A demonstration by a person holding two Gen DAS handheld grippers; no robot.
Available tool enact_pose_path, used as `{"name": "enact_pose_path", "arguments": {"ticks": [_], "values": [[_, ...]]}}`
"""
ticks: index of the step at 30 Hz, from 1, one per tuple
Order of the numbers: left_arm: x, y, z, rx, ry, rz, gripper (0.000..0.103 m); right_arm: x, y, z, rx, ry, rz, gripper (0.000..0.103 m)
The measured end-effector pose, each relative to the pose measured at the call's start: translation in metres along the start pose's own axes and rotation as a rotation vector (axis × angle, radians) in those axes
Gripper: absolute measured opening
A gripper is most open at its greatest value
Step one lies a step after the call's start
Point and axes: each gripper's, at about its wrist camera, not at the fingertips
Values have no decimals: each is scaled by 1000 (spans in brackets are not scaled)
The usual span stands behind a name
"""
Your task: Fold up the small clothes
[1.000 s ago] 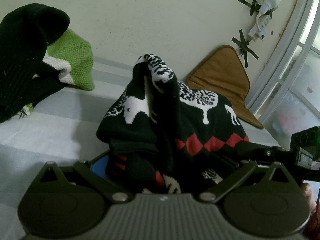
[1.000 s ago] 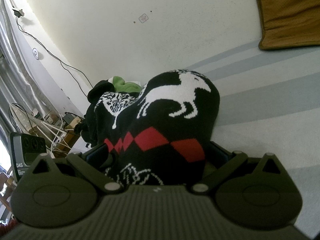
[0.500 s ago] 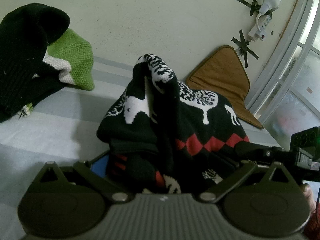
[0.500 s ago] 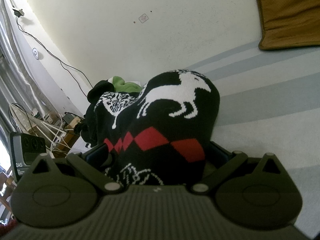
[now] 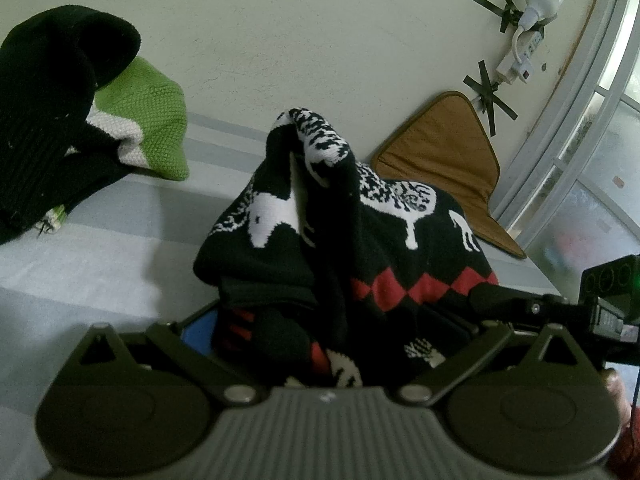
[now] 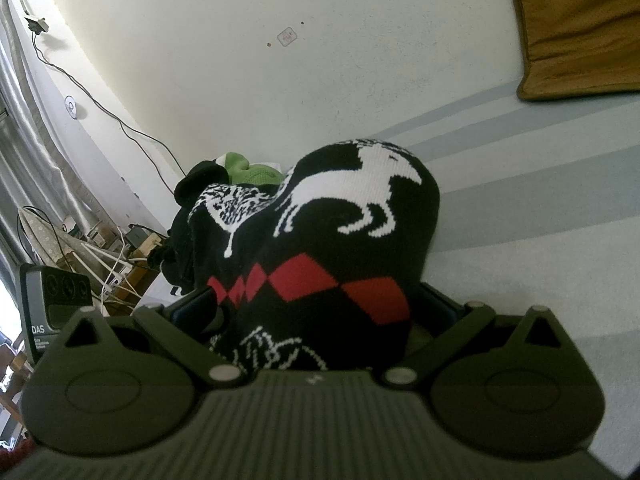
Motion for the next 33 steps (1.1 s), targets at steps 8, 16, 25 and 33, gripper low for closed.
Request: {"name": "enact_pose_path", "arguments": {"ticks": [8,16,25,33], "values": [[0,0,0,0,0,0,103,0,0,0,0,0,0,103],[2,-4,6,-22,-46,-6,103,0,0,0,0,-1,1,103],[6,-3,12,-35,-141,0,103,0,0,0,1,-2,3,103],[10,4,11,-35,-140,24,102,2,-2,-4,13,-1,32,103]]}}
Point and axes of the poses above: each gripper's, at about its wrist camera, not at the fingertips, and y roughly the way its jaws point, z to its left, x to its top, and after that the axes turned 4 degrees about -z, right-handed
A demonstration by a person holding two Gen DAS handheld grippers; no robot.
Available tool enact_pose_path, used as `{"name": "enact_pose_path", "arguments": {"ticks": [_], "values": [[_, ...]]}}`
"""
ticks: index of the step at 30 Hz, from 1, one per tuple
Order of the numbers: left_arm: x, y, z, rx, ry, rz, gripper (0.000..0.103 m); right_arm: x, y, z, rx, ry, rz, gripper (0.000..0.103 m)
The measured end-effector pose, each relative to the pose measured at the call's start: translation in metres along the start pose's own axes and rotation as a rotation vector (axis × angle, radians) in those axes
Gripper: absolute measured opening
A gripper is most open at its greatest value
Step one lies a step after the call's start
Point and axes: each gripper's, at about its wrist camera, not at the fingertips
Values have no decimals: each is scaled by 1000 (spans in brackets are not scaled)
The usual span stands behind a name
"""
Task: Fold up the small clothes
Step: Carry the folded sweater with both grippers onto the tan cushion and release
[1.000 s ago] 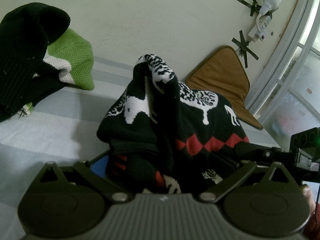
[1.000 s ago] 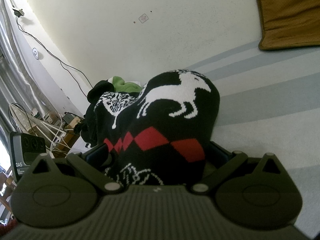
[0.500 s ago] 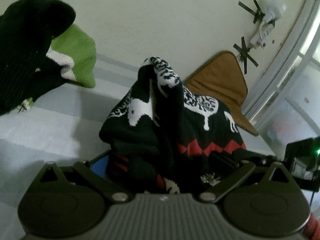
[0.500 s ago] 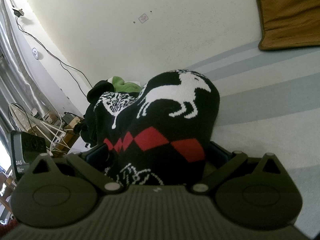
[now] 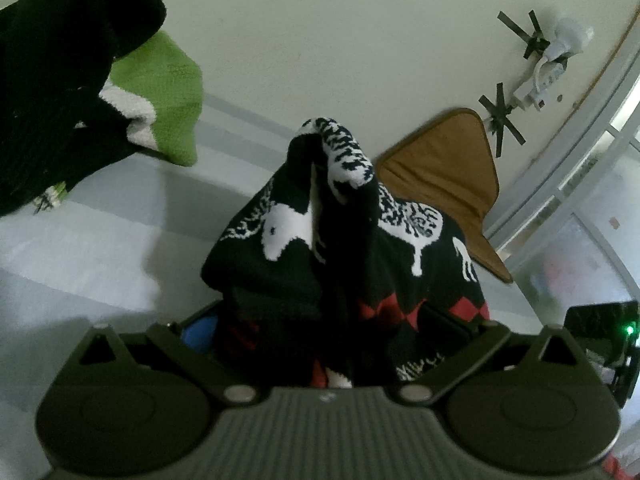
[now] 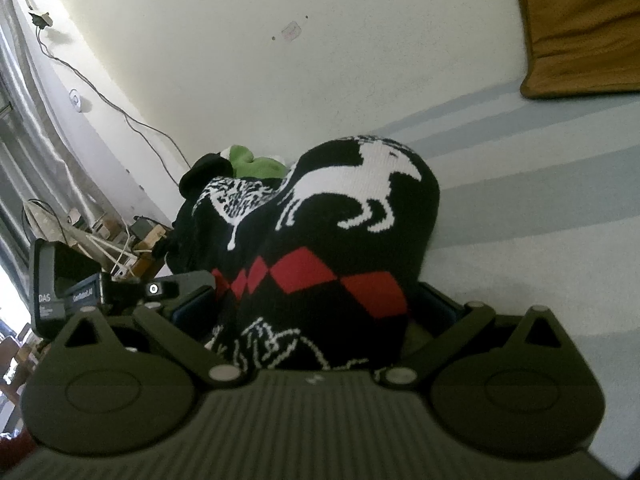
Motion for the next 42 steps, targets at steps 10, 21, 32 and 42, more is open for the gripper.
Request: {"name": "enact_pose_path", "arguments": {"ticks": [10,21,32,42], "values": [[-6,5,-31,85,50,-18,82,10,-5,26,-68,-118,0,58],[84,129,-186,-114,252,-34,75,93,-95,-20,-214,-280,-305,56],[87,347,-223,56,189,147,81,198,-69,-199,-692,-155,-240,74],[53,296,-221,18,306,100,90,143,-138,-205,-655,83,-557,83]]}}
Point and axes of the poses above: each gripper's, at about its wrist camera, not at the fingertips, and y roughly the way its jaws point, z to its left, x to its top, and after that the axes turned 4 degrees about -z, right-handed
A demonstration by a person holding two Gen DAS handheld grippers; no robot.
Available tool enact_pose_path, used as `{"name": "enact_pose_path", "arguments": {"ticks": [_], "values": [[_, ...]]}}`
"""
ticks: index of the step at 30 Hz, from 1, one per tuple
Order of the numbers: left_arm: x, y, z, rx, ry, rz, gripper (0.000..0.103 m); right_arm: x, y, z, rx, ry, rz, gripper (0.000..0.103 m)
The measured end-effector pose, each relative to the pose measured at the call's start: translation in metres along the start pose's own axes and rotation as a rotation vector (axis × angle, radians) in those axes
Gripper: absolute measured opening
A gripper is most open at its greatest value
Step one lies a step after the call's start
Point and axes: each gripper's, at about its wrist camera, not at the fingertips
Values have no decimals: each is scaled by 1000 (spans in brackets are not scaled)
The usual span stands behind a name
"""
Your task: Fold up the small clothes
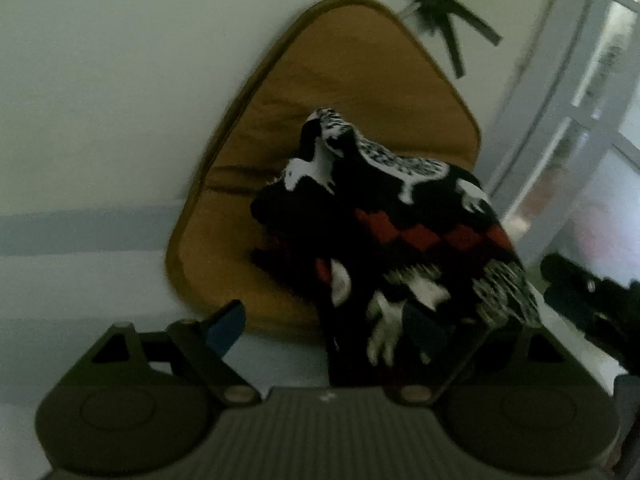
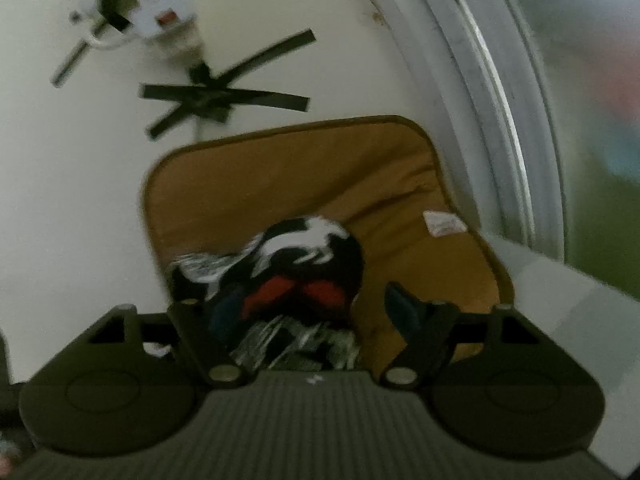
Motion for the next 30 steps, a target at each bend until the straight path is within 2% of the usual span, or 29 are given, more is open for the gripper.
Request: {"name": "enact_pose_path", "arguments": {"ticks": [2,5,8,13,20,25,30], "values": [[-9,-18,-6,10,29,-15,96,-9,-24,8,30,2,19,86],[-29,-49,-14,29,81,-31,98,-31,-52,18,54,-4,48,87],[-54,-76,-20,59,129,-31,99,-58,-81,40,57,16,69,87],[-90,-118,-18,139,168,-40,103,-84,-120,54,47,52,86,88],[-121,-160,4,250,124,-59,103,-106,-150,66,-25,27,68,88],[-127,-172,17,316,99,-67,103,-117,-160,75,-72,-7,30,88],[-129,-175,21,330,89,-64,103,-121,-163,80,-102,-22,25,88]]}}
Point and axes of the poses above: each gripper's, at about its wrist camera, not at the fingertips, and y roughly the way its jaws point, z to its left, x to its top, and after that the axes turned 4 degrees about -z, right-handed
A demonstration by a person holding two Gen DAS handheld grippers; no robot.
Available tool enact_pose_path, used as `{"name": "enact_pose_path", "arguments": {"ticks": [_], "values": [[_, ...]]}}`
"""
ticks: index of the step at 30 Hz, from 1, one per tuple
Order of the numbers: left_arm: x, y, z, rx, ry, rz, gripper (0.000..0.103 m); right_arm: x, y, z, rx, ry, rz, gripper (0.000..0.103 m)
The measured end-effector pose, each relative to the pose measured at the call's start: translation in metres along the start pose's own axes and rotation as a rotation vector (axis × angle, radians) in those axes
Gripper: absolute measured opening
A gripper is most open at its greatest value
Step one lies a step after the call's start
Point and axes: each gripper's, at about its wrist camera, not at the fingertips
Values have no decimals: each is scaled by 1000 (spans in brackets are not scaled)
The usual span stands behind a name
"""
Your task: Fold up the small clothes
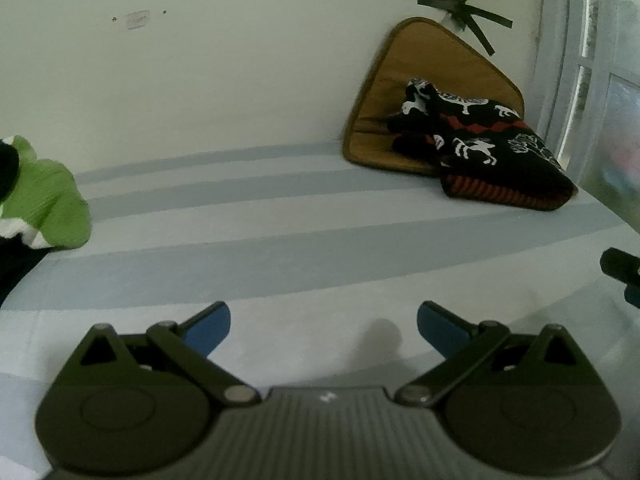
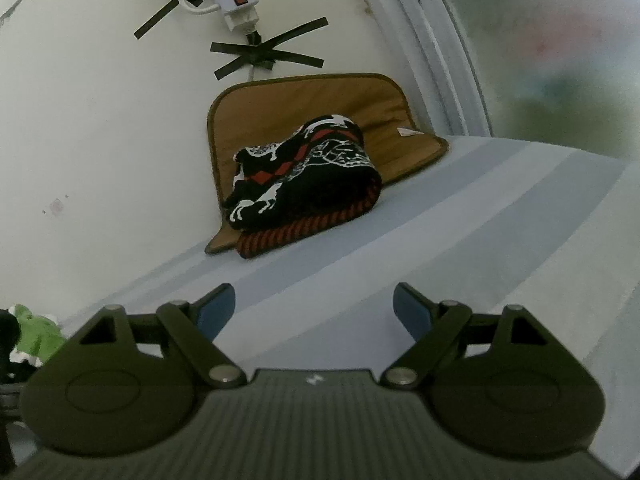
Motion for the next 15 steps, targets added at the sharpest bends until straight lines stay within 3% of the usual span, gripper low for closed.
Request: {"name": "enact_pose_path", "arguments": {"ticks": [15], "values": [[-3,-1,-6,3,38,-1,103,-1,2,-2,-17,13,-4,91]]}}
Point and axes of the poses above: each gripper's, at about its wrist camera, not at the fingertips, and y roughly the way its jaws point, z to its left, x to its top, and after that the axes turned 4 degrees about -z, right-handed
